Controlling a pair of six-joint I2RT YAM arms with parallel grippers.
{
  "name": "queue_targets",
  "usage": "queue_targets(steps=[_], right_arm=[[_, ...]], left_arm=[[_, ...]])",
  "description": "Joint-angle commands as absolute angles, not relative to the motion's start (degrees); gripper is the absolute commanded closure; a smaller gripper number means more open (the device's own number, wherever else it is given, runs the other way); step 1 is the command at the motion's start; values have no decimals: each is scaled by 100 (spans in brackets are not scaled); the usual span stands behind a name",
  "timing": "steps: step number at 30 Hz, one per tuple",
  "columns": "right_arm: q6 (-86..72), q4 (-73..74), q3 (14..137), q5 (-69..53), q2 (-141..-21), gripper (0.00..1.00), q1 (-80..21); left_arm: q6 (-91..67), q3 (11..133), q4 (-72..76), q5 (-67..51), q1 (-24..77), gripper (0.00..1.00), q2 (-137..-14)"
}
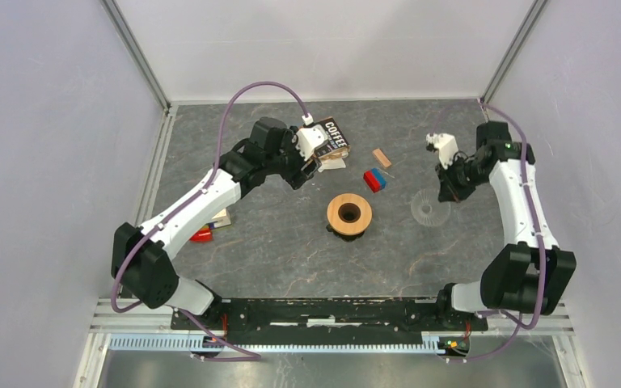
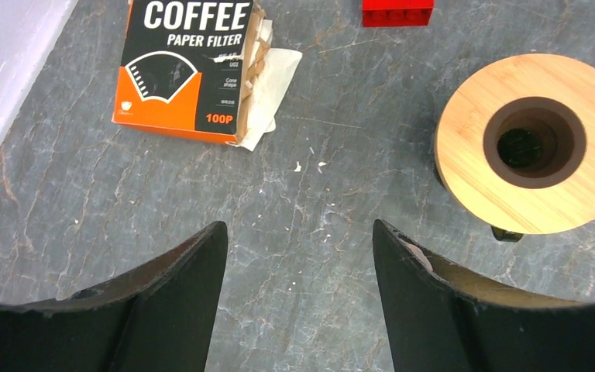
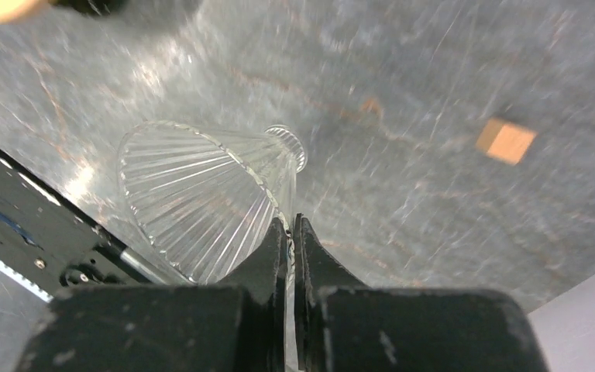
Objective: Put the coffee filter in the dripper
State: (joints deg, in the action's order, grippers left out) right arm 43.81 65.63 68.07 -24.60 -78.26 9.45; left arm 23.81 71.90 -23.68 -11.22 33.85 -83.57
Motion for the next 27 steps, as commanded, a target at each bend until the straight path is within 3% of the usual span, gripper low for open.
queue_targets(steps=[1,11,17,27], right_arm=[[3996,7069,7889,-3251,-8144,100,698],[2786,6724,9031,-3819,-8734,100,-1042],[2426,6514,9176,-3946,-9013,100,-1772],[2314,6480,9182,-3670,-9488,100,-2260]], left_arm=[[2005,7619,-2343,-1610,3400,25,-8122],[1819,7890,-2674,-2131,3402,25,-8089],[2283,7486,-2581,-1530,3390,25,-7952],[2451,7251,-2540,-1462,3388,26,-7840]])
